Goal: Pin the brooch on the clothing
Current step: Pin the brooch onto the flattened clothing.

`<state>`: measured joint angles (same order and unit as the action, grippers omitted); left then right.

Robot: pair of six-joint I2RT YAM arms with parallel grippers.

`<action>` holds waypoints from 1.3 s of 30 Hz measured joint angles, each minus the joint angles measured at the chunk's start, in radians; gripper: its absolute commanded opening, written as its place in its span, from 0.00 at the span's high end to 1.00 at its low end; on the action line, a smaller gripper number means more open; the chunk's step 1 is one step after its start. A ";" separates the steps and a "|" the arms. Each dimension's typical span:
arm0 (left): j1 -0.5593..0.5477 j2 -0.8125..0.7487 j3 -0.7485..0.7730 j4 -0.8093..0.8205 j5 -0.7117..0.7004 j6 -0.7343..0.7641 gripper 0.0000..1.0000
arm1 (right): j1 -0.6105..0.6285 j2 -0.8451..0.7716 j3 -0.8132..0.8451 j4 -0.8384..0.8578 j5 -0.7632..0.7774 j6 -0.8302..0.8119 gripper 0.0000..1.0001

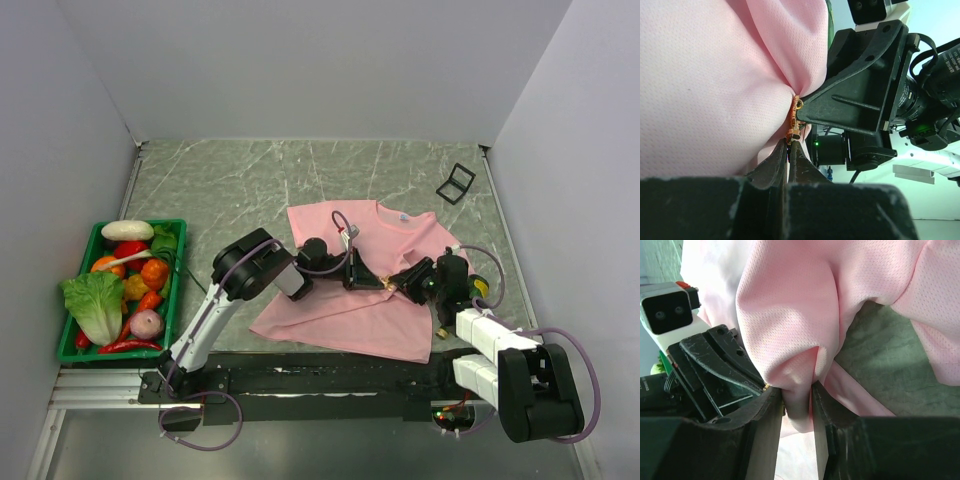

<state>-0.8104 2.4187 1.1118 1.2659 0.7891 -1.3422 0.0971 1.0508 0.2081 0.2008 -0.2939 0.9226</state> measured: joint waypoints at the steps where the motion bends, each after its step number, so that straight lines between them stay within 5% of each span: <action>1: -0.001 -0.003 -0.003 0.000 -0.003 0.004 0.99 | 0.000 0.000 0.000 0.000 0.000 0.000 0.64; 23: -0.040 -0.120 -0.052 -0.181 -0.121 0.244 0.99 | -0.002 0.001 -0.005 0.001 0.013 -0.015 0.65; 33: -0.042 -0.142 -0.032 -0.264 -0.131 0.264 0.99 | -0.014 -0.019 -0.007 -0.031 0.014 -0.051 0.39; 39: -0.013 -0.126 0.017 -0.220 -0.066 0.198 0.99 | -0.080 -0.095 -0.007 -0.030 -0.050 -0.075 0.35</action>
<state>-0.8230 2.2932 1.1290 1.0454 0.7227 -1.1439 0.0166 0.9554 0.2008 0.1707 -0.3443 0.8474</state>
